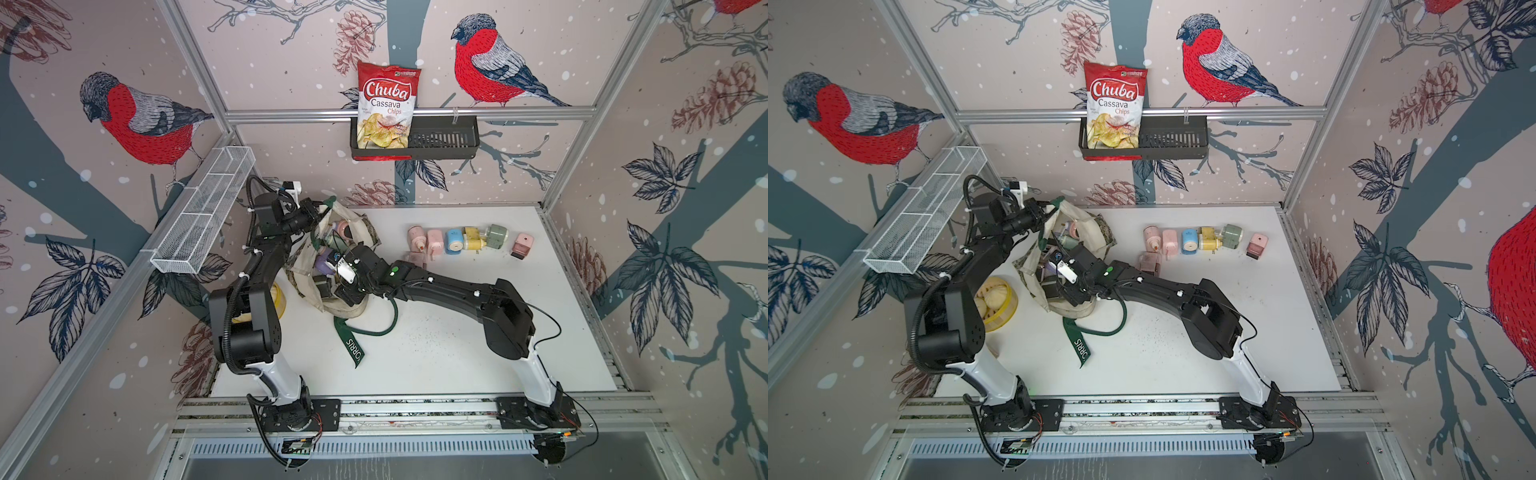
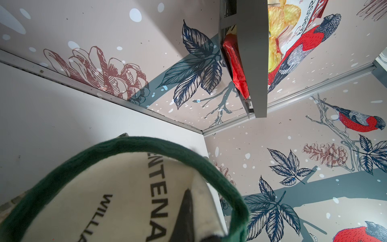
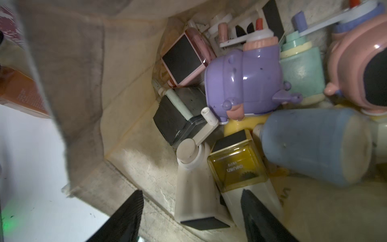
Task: Take out the pencil sharpeners from the tote bags
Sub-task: Pick up the pencil sharpener from the canvas bag.
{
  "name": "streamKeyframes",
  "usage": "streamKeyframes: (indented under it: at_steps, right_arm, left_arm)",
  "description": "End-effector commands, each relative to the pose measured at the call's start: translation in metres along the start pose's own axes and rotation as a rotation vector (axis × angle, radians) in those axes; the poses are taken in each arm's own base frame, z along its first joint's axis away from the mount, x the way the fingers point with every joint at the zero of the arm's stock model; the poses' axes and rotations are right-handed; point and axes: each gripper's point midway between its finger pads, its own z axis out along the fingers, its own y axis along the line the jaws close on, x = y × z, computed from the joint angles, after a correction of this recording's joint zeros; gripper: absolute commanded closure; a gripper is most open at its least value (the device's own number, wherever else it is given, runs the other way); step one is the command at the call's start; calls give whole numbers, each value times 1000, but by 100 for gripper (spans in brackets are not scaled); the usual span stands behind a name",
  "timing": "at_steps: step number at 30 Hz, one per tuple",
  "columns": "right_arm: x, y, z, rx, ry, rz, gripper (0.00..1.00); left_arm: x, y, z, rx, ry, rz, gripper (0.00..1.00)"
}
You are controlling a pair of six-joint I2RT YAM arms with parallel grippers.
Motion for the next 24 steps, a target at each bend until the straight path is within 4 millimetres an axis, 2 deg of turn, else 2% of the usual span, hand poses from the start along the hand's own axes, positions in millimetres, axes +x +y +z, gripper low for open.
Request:
streamKeyframes:
  at_steps: [1, 7, 12, 15, 20, 24]
  right_arm:
    - [16, -3, 6, -28, 65, -10, 25]
    - [38, 0, 20, -61, 133, -25, 26]
    - [51, 13, 27, -95, 168, -54, 27]
    - [55, 13, 31, -80, 178, -61, 27]
    - [58, 4, 36, -25, 187, -75, 28]
    - [63, -9, 46, 99, 220, -119, 30]
  left_arm:
    - [-14, -21, -3, 63, -42, 91, 100]
    - [-15, -22, -3, 66, -42, 91, 100]
    - [-15, -22, -4, 66, -44, 92, 100]
    - [-15, -22, -4, 66, -44, 92, 100]
    - [-15, -23, -5, 67, -45, 93, 100]
    - [-15, -23, -5, 66, -45, 94, 100]
